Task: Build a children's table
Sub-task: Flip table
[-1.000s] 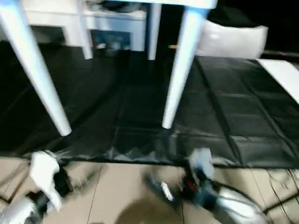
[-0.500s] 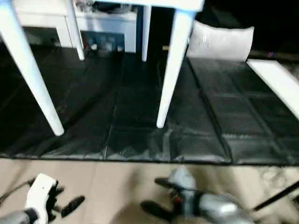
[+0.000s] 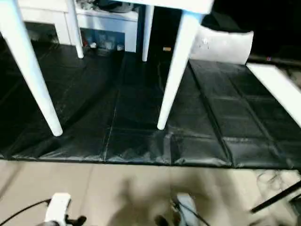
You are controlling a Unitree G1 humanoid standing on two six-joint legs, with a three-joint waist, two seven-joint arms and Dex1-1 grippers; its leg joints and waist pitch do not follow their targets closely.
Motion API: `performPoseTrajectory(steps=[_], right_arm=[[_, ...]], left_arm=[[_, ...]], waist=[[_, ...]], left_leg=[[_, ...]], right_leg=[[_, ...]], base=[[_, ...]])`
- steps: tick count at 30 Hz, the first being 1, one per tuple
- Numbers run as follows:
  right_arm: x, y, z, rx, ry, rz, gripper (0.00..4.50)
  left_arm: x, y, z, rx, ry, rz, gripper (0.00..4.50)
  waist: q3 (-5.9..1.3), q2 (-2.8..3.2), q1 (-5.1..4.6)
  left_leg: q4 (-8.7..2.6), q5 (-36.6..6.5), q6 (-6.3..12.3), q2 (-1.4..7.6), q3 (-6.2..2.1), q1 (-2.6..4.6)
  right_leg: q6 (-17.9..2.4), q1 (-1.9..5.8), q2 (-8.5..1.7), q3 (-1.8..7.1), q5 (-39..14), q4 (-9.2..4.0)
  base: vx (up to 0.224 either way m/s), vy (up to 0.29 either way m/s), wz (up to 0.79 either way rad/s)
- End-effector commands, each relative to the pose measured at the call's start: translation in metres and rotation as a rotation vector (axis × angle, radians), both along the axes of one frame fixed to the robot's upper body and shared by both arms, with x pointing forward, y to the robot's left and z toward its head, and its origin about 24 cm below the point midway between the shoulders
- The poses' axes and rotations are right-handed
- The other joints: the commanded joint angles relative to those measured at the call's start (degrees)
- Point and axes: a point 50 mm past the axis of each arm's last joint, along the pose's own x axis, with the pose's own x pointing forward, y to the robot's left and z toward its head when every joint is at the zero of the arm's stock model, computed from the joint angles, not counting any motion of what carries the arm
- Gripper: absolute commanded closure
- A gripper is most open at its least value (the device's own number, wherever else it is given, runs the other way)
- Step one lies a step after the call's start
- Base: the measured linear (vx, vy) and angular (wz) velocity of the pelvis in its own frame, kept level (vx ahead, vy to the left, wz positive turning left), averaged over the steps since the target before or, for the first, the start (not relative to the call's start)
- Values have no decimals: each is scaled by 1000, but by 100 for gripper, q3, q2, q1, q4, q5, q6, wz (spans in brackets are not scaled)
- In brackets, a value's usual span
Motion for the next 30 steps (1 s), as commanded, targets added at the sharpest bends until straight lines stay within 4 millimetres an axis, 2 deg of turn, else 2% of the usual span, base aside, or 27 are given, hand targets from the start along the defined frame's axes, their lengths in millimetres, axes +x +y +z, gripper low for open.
performPoseTrajectory(steps=[1, 2, 3, 5, 7, 10, 11, 13, 16, 17, 18, 19, 20, 21, 23, 24, 25, 27, 28, 30], right_arm=[[3, -5, 0, -78, -9, -31, 0], [5, -7, 0, -96, -18, -40, 0], [6, -8, 0, -107, -27, -44, 0], [10, -9, 2, -131, -44, -21, 0], [23, -10, 6, -145, -95, -13, 0], [28, -11, 7, -145, -82, -9, 0], [28, -11, 7, -150, -82, -1, 0], [27, -9, 7, -152, -77, 25, 0], [25, -4, 5, -133, -67, 62, 0], [24, -2, 5, -119, -61, 55, 0], [24, -2, 5, -119, -61, 55, 0], [22, -1, 4, -117, -59, 52, 0], [24, -5, 5, -120, -58, 51, 0], [27, -17, 7, -131, -53, 53, 0], [28, -29, 10, -137, -39, 62, 0], [26, -29, 9, -136, -31, 65, 0], [25, -30, 9, -137, -25, 69, 0], [21, -32, 8, -139, -8, 71, 0], [21, -32, 8, -139, -6, 70, 0], [21, -32, 8, -135, -3, 70, 0]], left_arm=[[9, -7, 1, -5, -55, 8, 6], [15, -10, 2, -2, -79, 5, 6], [20, -13, 3, 1, -95, -9, 6], [28, -18, 6, -10, -110, -34, 6], [45, -25, 12, -8, -128, -93, 6], [51, -29, 12, 10, -77, -133, 6], [51, -29, 11, 16, -67, -140, 6], [48, -32, 10, 8, -53, -167, 6], [37, -38, 3, -28, -13, -175, 6], [32, -39, 1, -44, -2, -144, 6], [32, -39, 1, -44, -2, -144, 6], [26, -39, -3, -57, 23, -114, 6], [23, -39, -4, -59, 33, -106, 6], [14, -38, -8, -58, 62, -88, 6], [0, -36, -14, -50, 111, -64, 6], [-3, -36, -15, -47, 122, -56, 6], [-7, -35, -17, -44, 133, -46, 6], [-15, -34, -20, -48, 152, -8, 6], [-16, -34, -20, -49, 153, -3, 6], [-20, -35, -21, -62, 169, 10, 6]], waist=[[-159, 30, -43], [-173, 146, -59], [-170, 129, -59], [-176, 154, -86], [-169, 211, -133], [-150, 209, -190], [-188, 213, -195], [-192, 217, -208], [-264, 208, -242], [-261, 220, -248], [-228, 228, -256], [-223, 243, -254], [-203, 265, -263], [-177, 273, -272], [-147, 242, -290], [-135, 224, -279], [-134, 244, -261], [-124, 237, -271], [-96, 236, -278], [-98, 210, -295]], left_leg=[[-519, -2367, -246, 160, -24, 26], [-505, -2309, -216, 163, -20, 28], [-508, -2153, -162, 158, -23, -10], [-496, -1940, -96, 156, -7, -32], [-491, -1747, -42, 155, -3, -49], [-473, -1609, 34, 129, 19, -68], [-440, -1291, 87, 133, 18, -77], [-412, -1067, 163, 127, 24, -91], [-277, -232, 540, 93, 38, -126], [-266, -199, 609, 95, 44, -125], [-281, -406, 700, 117, 54, -117], [-291, -584, 713, 137, 58, -98], [-331, -920, 674, 180, 59, -80], [-365, -1220, 582, 195, 57, -79], [-405, -1576, 425, 200, 57, -75], [-408, -1614, 374, 195, 69, -68], [-407, -1656, 356, 202, 70, -52], [-431, -1674, 296, 209, 67, -89], [-446, -1771, 261, 209, 73, -83], [-470, -1850, 201, 202, 54, -97]], right_leg=[[-1017, 65, -280, 125, -1597, -508], [-1045, 55, -289, 139, -1532, -515], [-1042, 76, -289, 135, -1477, -496], [-1051, 82, -282, 134, -1326, -480], [-1115, 79, -258, 114, -1066, -447], [-1167, 74, -222, 107, -860, -426], [-1248, 105, -231, 99, -419, -380], [-1333, 115, -229, 88, -24, -347], [-1608, 149, -210, 59, 1407, -210], [-1660, 139, -204, 49, 1550, -204], [-1736, 110, -218, 36, 1438, -232], [-1767, 98, -230, 35, 1259, -252], [-1805, 79, -241, 31, 838, -289], [-1776, 88, -246, 28, 402, -322], [-1688, 104, -246, 31, -244, -371], [-1602, 89, -255, 49, -497, -405], [-1588, 73, -272, 58, -611, -420], [-1473, 81, -293, 52, -893, -441], [-1417, 59, -290, 52, -1067, -469], [-1311, 79, -309, 49, -1378, -481]], base=[[0, 0, 0], [0, 0, 0], [0, 0, 0], [0, 0, 0], [0, 0, 0], [0, 0, 0], [0, 0, 0], [0, 0, 0], [58, 11, 0], [0, 0, 0], [0, 0, 0], [0, 0, 0], [0, 0, 0], [0, 0, 0], [0, 0, 0], [0, 0, 0], [0, 0, 0], [0, 0, 0], [0, 0, 0], [0, 0, 0]])
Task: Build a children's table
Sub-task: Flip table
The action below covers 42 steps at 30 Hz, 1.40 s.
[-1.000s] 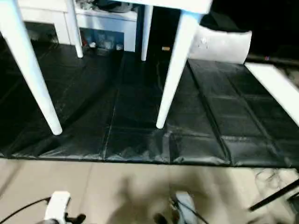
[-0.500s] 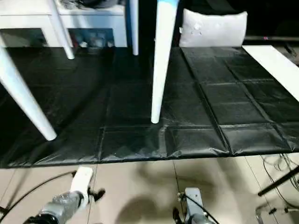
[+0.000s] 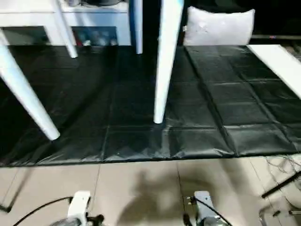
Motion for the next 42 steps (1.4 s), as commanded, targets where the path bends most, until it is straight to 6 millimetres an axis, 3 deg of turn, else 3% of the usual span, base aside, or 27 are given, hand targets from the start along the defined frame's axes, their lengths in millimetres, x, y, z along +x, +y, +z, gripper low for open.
performPoseTrajectory(steps=[1, 2, 8, 9, 12, 14, 16, 19, 20, 21, 24, 25, 27, 28, 29, 30, 33, 37, 41, 42], right_arm=[[-1, -1, 0, 6, 10, -1, 0], [0, -1, 0, 10, 11, -3, 0], [3, -3, 2, 30, 8, -21, 0], [6, -6, 4, 43, 0, -14, 0], [9, -10, 6, 47, -12, -2, 0], [12, -10, 8, 70, -27, -10, 0], [18, -13, 11, 93, -68, -22, 0], [27, -25, 18, 71, -97, -45, 0], [30, -33, 21, 54, -96, -52, 0], [31, -35, 22, 51, -97, -52, 0], [30, -29, 20, 62, -92, -44, 0], [29, -27, 19, 66, -90, -42, 0], [29, -24, 18, 73, -89, -39, 0], [27, -22, 17, 81, -85, -32, 0], [26, -21, 17, 84, -83, -30, 0], [24, -19, 15, 93, -76, -24, 0], [13, -13, 9, 113, -37, -1, 0], [-10, -12, 1, 126, 58, -5, 0], [-23, -13, -3, 144, 93, -68, 0], [-23, -13, -3, 144, 94, -71, 0]], left_arm=[[-20, -3, -8, -13, 79, 11, 6], [-19, -3, -8, -5, 74, 5, 6], [-9, -5, -4, 10, 9, -20, 6], [0, -5, -1, 8, -20, -4, 6], [3, -6, 0, 3, -28, -15, 6], [4, -8, 1, -4, -35, -25, 6], [7, -9, 2, -12, -57, -51, 6], [16, -3, 6, 17, -92, -79, 6], [23, 3, 10, 39, -103, -88, 6], [26, 5, 11, 41, -106, -90, 6], [30, 8, 14, 52, -113, -100, 6], [31, 9, 14, 53, -114, -103, 6], [32, 9, 15, 54, -116, -108, 6], [33, 10, 15, 55, -120, -113, 6], [33, 10, 15, 55, -122, -113, 6], [33, 11, 16, 54, -126, -112, 6], [25, 10, 12, 51, -111, -119, 6], [3, 10, 2, 56, -36, -132, 6], [-6, 11, -1, 61, -12, -127, 6], [-6, 11, -1, 61, -12, -127, 6]], waist=[[-142, -41, 7], [-154, -61, 6], [-176, -25, 15], [-169, 29, 23], [-181, 6, 24], [-181, 37, 35], [-169, 27, 36], [-123, 61, 38], [-94, 114, 59], [-100, 84, 50], [-87, 94, 59], [-50, 136, 64], [-91, 127, 70], [-35, 169, 68], [-54, 162, 69], [-17, 174, 81], [34, 183, 90], [75, 165, 78], [139, 168, 71], [169, 179, 64]], left_leg=[[-516, -1837, 139, 141, -1, 24], [-511, -1778, 144, 145, 2, 32], [-489, -1404, 243, 150, 18, 23], [-488, -1406, 252, 152, 22, 28], [-465, -1270, 311, 151, 40, 23], [-455, -1192, 354, 150, 48, 28], [-458, -1299, 393, 160, 59, 25], [-478, -1393, 401, 164, 62, 22], [-483, -1434, 335, 160, 51, 30], [-471, -1424, 341, 150, 66, 31], [-457, -1284, 378, 135, 64, 15], [-463, -1252, 406, 134, 67, 8], [-408, -833, 548, 137, 66, -7], [-412, -795, 638, 135, 68, -36], [-393, -732, 665, 136, 64, -31], [-388, -657, 736, 126, 67, -50], [-400, -752, 819, 142, 68, -51], [-446, -923, 759, 166, 67, -58], [-513, -1226, 583, 194, 59, -52], [-549, -1483, 452, 201, 54, -35]], right_leg=[[-1243, 136, -304, 131, -1397, -496], [-1243, 130, -302, 140, -1342, -495], [-1370, 145, -275, 128, -585, -433], [-1413, 135, -265, 121, -459, -428], [-1498, 162, -263, 111, -131, -395], [-1546, 158, -272, 108, -22, -388], [-1559, 160, -277, 104, -40, -405], [-1568, 142, -271, 102, -203, -429], [-1579, 136, -275, 102, -329, -418], [-1565, 141, -259, 105, -321, -432], [-1561, 149, -274, 103, -255, -407], [-1564, 129, -265, 99, -212, -418], [-1695, 143, -261, 81, 394, -341], [-1722, 117, -241, 64, 547, -344], [-1762, 128, -254, 62, 651, -319], [-1791, 115, -244, 51, 759, -315], [-1788, 101, -262, 47, 649, -332], [-1716, 99, -270, 58, 257, -373], [-1677, 85, -279, 82, -151, -420], [-1605, 75, -297, 102, -528, -460]], base=[[0, 0, 0], [0, 0, 0], [0, 0, 0], [0, 0, 0], [0, 0, 0], [0, 0, 0], [0, 0, 0], [0, 0, 0], [0, 0, 0], [0, 0, 0], [0, 0, 0], [0, 0, 0], [0, 0, 0], [0, 0, 0], [0, 0, 0], [0, 0, 0], [0, 0, 0], [0, 0, 0], [0, 0, 0], [0, 0, 0]])
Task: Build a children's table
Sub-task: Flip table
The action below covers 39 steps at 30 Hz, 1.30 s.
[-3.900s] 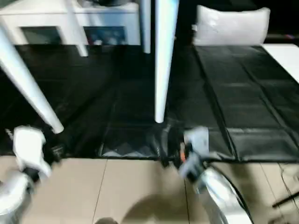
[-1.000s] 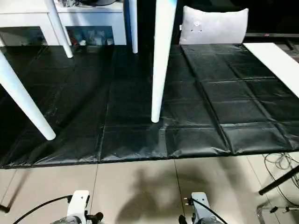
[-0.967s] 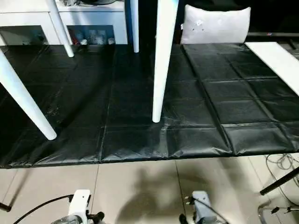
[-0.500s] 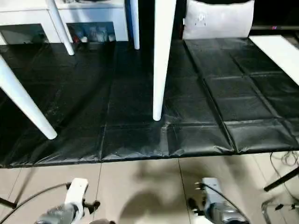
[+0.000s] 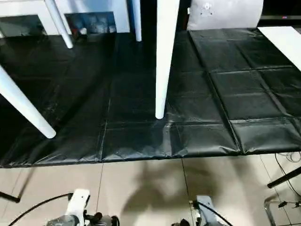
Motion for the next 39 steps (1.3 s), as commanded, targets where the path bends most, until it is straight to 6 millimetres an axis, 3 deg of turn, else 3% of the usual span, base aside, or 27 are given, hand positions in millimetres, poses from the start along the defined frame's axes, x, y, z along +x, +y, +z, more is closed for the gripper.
performPoseTrajectory(steps=[1, 5, 10, 24, 39], right_arm=[[-17, -3, -5, 12, 51, -81, 0], [-20, -5, -5, 8, 49, -85, 0], [-19, -5, -5, 8, 45, -70, 0], [-19, -5, -5, 8, 45, -70, 0], [-19, -5, -5, 8, 45, -70, 0]], left_arm=[[-16, 4, -6, 14, 56, 17, 6], [-16, 4, -6, 12, 56, 21, 6], [-16, 4, -6, 15, 58, 17, 6], [-16, 4, -6, 15, 58, 17, 6], [-16, 4, -6, 15, 58, 17, 6]], waist=[[-123, -11, 7], [-134, -4, -2], [-153, 10, 3], [-125, 12, -2], [-139, 10, 1]], left_leg=[[-506, -1555, 393, 182, -9, 67], [-501, -1456, 359, 176, -13, 68], [-453, -1033, 522, 162, 7, 55], [-493, -1241, 443, 174, 1, 56], [-479, -1044, 512, 170, 12, 56]], right_leg=[[-1531, 170, -301, 130, -608, -431], [-1511, 174, -299, 138, -526, -429], [-1627, 191, -288, 112, 115, -376], [-1554, 180, -297, 125, -249, -414], [-1601, 193, -289, 109, 115, -393]], base=[[0, 0, 0], [0, 0, 0], [0, 0, 0], [0, 0, 0], [0, 0, 0]])
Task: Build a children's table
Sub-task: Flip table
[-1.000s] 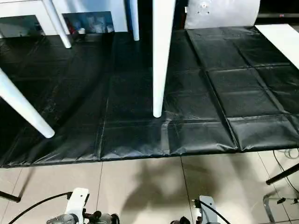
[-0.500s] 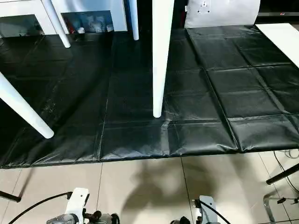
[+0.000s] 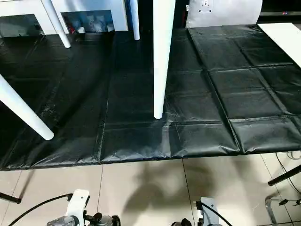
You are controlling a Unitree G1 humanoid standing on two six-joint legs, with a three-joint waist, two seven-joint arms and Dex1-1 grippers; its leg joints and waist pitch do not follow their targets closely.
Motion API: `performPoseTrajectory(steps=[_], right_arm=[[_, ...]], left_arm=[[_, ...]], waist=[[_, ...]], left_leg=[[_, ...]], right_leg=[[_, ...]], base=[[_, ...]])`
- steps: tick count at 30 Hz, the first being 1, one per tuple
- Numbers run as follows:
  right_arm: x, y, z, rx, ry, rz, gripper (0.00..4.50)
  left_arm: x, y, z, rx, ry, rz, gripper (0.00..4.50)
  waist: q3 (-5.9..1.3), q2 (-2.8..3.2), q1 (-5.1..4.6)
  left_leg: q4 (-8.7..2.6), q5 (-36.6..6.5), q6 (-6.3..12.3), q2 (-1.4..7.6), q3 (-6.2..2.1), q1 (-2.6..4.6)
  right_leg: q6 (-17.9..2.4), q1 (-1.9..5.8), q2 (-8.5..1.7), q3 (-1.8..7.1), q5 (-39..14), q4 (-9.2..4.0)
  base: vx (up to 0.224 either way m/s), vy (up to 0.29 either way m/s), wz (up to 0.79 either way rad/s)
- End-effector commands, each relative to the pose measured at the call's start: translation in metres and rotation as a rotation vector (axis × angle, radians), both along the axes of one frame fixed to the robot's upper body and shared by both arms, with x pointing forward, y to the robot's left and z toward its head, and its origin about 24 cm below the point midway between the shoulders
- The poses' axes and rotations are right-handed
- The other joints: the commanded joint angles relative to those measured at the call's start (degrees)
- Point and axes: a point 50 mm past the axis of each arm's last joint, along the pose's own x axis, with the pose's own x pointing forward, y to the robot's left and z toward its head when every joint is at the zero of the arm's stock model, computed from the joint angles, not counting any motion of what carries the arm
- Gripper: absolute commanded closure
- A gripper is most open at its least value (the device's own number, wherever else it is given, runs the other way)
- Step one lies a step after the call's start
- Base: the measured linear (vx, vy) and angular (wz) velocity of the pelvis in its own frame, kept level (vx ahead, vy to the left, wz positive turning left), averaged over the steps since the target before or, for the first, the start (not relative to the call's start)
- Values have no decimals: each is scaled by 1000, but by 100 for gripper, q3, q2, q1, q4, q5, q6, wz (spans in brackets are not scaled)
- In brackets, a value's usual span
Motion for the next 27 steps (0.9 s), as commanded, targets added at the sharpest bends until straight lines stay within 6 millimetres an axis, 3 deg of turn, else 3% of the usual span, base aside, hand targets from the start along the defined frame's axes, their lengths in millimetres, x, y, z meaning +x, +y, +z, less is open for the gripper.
performPoseTrajectory(steps=[1, 27], right_arm=[[-14, -3, -4, -8, 52, -7, 0], [-14, -3, -4, -8, 52, -7, 0]], left_arm=[[-15, 4, -6, 18, 62, 3, 6], [-15, 4, -6, 18, 62, 3, 6]], waist=[[-162, -30, 14], [-153, -22, 13]], left_leg=[[-418, -1025, 523, 169, 6, 44], [-433, -1046, 515, 179, 7, 49]], right_leg=[[-1595, 195, -289, 109, 156, -346], [-1599, 192, -291, 105, 122, -355]], base=[[0, 0, 0], [0, 0, 0]])
